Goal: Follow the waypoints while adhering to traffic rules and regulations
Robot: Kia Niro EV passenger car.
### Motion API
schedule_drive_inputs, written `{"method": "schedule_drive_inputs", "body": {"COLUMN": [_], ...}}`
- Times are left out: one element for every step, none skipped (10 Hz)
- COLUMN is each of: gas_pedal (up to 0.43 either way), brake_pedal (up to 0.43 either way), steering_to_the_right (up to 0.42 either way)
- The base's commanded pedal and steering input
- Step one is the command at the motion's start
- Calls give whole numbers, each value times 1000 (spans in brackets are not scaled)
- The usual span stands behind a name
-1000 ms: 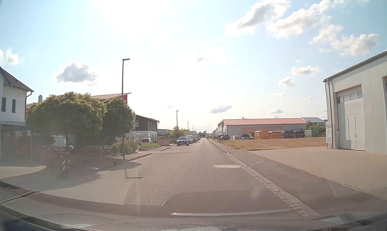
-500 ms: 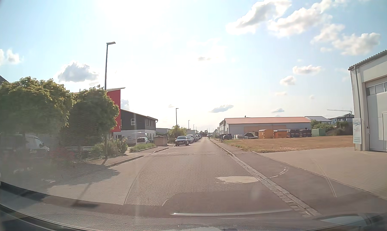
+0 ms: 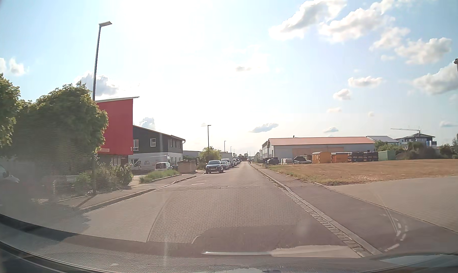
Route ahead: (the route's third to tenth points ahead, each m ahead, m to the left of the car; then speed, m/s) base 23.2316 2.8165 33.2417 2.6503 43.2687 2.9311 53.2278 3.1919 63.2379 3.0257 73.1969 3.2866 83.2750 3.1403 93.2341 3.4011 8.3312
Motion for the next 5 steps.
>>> {"method": "schedule_drive_inputs", "body": {"gas_pedal": [110,130,157,220,228], "brake_pedal": [12,12,12,12,12], "steering_to_the_right": [-2,-2,-2,-2,-2]}}
